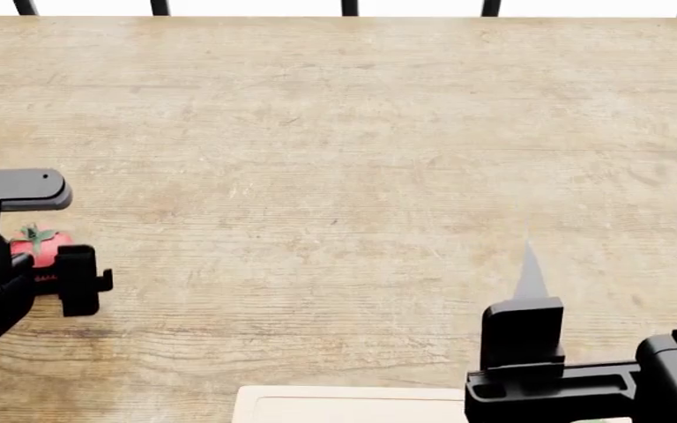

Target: Place the avocado, onion, tomato and bell pepper on the cutting board.

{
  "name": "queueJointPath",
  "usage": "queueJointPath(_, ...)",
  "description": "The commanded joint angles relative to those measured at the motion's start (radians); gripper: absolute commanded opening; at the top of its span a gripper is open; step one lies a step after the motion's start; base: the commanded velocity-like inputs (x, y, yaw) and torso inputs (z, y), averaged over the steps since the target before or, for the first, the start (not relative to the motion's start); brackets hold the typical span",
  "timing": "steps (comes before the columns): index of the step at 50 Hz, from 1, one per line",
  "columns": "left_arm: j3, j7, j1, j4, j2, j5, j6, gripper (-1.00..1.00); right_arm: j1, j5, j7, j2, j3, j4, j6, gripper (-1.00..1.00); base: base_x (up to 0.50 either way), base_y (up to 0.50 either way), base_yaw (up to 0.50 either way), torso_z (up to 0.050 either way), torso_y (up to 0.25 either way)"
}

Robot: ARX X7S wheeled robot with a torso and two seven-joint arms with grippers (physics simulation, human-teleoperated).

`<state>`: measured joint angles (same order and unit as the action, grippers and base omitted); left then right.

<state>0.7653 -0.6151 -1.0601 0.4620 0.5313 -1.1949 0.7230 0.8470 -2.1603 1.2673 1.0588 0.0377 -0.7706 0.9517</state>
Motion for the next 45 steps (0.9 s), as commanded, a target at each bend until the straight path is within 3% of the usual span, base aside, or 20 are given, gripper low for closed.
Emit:
queueJointPath(1, -0.010, -0.023, 0.022, -0.054, 0.021, -0.040, -0.001, -1.00, -0.014, -0.002, -0.001, 0.003, -0.003, -0.006, -0.009, 1.00, 0.00, 0.00, 0.00, 0.000, 0.000)
queueJointPath(8, -0.039, -0.082, 0.038, -0.205, 0.076, -0.092, 0.027, -1.00, -0.017, -0.002, 0.000, 0.001, -0.001, -0.008, -0.015, 1.00, 0.00, 0.00, 0.00, 0.000, 0.000)
queueJointPath(11, -0.069, -0.157, 0.030, -0.400, 0.137, -0.159, 0.071, -1.00, -0.016, 0.004, -0.002, 0.003, -0.001, -0.004, -0.013, 1.00, 0.00, 0.00, 0.00, 0.000, 0.000)
queueJointPath(18, -0.146, -0.349, -0.067, -0.814, 0.244, -0.441, 0.199, -1.00, -0.006, 0.026, -0.007, -0.018, 0.011, 0.004, -0.013, 1.00, 0.00, 0.00, 0.00, 0.000, 0.000)
queueJointPath(23, -0.149, -0.450, -0.135, -0.965, 0.233, -0.609, 0.229, -1.00, 0.013, 0.085, -0.024, -0.052, 0.030, 0.037, 0.000, 1.00, 0.00, 0.00, 0.00, 0.000, 0.000)
queueJointPath(35, -0.106, -0.384, -0.232, -1.036, 0.120, -0.680, 0.280, -1.00, 0.061, 0.247, -0.074, -0.130, 0.066, 0.112, 0.030, 1.00, 0.00, 0.00, 0.00, 0.000, 0.000)
queueJointPath(45, -0.099, -0.279, -0.199, -1.015, 0.081, -0.627, 0.276, -1.00, 0.059, 0.337, -0.103, -0.172, 0.081, 0.128, 0.032, 1.00, 0.00, 0.00, 0.00, 0.000, 0.000)
